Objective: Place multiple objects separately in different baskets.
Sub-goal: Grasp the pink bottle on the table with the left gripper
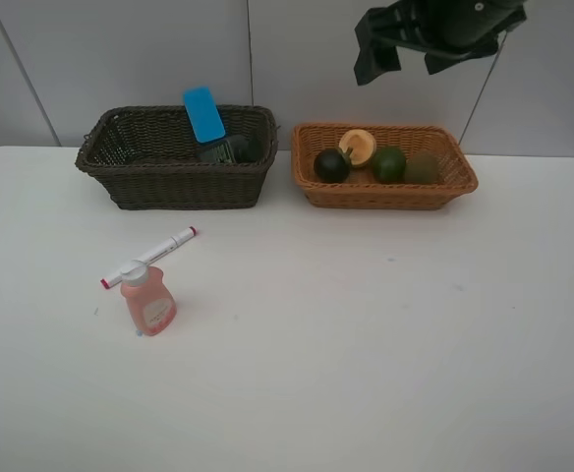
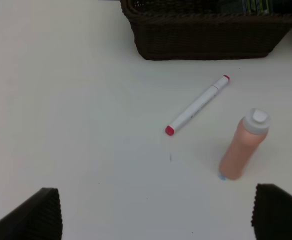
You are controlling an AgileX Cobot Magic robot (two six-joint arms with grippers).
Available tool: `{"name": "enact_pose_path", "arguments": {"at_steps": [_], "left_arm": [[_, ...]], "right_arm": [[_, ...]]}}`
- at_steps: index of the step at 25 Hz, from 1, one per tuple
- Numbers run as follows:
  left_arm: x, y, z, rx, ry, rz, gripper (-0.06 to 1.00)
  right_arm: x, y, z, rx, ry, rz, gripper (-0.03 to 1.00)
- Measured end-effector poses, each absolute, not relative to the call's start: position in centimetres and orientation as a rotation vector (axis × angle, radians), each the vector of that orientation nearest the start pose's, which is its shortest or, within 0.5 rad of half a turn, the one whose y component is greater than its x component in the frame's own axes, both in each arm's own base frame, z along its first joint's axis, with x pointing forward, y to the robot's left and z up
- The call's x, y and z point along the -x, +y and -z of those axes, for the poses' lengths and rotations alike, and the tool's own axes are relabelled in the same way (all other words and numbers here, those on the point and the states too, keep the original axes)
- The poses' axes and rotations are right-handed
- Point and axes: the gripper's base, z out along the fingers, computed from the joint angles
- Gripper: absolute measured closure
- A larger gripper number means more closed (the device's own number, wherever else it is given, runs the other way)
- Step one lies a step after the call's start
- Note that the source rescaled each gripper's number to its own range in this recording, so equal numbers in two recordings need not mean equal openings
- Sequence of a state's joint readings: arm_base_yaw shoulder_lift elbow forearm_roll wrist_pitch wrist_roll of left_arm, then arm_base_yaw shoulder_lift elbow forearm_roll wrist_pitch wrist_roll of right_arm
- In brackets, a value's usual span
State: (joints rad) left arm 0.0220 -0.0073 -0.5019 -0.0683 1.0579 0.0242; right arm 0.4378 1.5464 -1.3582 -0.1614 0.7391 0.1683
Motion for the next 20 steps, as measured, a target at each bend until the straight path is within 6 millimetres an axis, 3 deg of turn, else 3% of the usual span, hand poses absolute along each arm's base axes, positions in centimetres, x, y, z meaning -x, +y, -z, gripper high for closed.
{"name": "enact_pose_path", "arguments": {"at_steps": [5,9,20], "left_arm": [[0.6,-0.6,-27.8,-0.006,2.031,0.052,-0.05],[0.6,-0.6,-27.8,-0.006,2.031,0.052,-0.05],[0.6,-0.6,-27.8,-0.006,2.031,0.052,-0.05]], "right_arm": [[-25.9,11.0,-35.9,0.409,2.257,-0.106,-0.03],[-21.2,8.7,-36.3,0.396,2.206,-0.121,-0.03],[-9.7,3.3,-34.1,0.346,2.05,-0.161,-0.03]]}}
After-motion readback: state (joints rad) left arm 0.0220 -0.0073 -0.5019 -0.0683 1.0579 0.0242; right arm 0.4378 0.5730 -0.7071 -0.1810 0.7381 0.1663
